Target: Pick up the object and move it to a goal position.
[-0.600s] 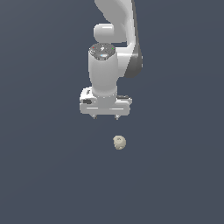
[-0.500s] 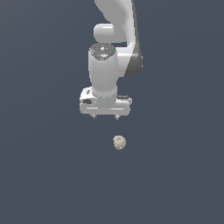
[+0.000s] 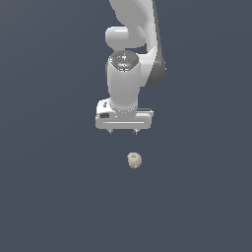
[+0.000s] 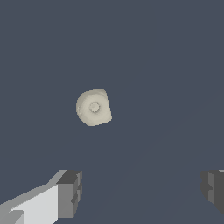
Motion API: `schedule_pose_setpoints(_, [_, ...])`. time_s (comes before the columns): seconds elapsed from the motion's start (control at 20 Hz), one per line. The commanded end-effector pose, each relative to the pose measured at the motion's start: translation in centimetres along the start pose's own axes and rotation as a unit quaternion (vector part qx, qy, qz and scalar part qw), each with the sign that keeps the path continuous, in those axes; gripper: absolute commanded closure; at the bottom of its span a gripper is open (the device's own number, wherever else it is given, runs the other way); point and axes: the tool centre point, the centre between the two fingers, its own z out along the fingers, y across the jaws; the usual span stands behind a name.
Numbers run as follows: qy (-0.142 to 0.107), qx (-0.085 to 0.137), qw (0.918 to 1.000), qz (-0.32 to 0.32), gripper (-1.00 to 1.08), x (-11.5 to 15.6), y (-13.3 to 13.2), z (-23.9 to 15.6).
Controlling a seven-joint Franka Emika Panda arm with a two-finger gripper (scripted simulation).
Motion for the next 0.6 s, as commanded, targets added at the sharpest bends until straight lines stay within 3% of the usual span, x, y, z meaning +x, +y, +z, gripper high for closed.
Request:
schedule_pose_setpoints(0.0, [-0.001, 0.000, 1.0000, 0.000, -0.92, 0.0, 0.0, 0.0])
schedule_pose_setpoints(0.55, [-0.001, 0.001, 0.9994, -0.034, -0.92, 1.8, -1.5, 2.5])
